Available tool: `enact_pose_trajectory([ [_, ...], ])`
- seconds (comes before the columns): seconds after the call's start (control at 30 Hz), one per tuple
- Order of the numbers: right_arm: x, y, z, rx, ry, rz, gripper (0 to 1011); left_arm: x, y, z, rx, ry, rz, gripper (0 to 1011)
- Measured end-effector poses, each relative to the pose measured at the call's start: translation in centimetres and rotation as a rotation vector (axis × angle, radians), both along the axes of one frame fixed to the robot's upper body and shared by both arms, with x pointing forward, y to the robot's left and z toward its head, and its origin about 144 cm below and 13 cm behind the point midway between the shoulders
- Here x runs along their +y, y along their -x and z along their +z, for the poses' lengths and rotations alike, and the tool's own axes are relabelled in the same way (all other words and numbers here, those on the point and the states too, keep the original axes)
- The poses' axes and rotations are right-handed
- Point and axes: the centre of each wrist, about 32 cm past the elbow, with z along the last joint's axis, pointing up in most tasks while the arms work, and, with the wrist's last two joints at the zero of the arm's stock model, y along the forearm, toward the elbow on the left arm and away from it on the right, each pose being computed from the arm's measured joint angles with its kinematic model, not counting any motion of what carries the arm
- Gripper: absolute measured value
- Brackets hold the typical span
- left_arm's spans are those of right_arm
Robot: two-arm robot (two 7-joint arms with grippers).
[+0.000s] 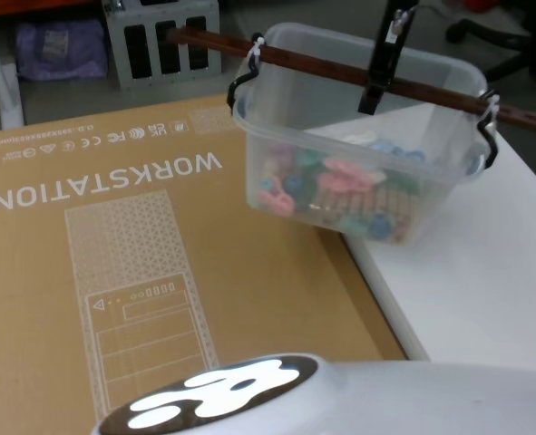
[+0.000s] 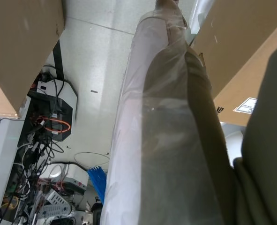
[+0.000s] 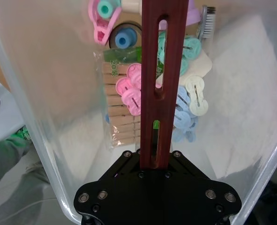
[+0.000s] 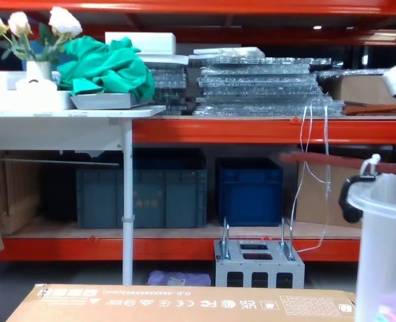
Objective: Use one hand to grasp the basket and place it at the designated location.
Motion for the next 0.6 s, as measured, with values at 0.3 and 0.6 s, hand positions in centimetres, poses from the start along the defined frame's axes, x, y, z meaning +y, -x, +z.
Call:
enact_pose_trajectory([
  [0.3,2.7,-1.4,-0.8,0.014,-0.008,0.114,1,0.0,0.0,0.0,0.0,0.0,0.001,0],
  [0.6,5.6,-2.1,-1.2,0.023,-0.024,0.223,1,0.0,0.0,0.0,0.0,0.0,0.0,0],
])
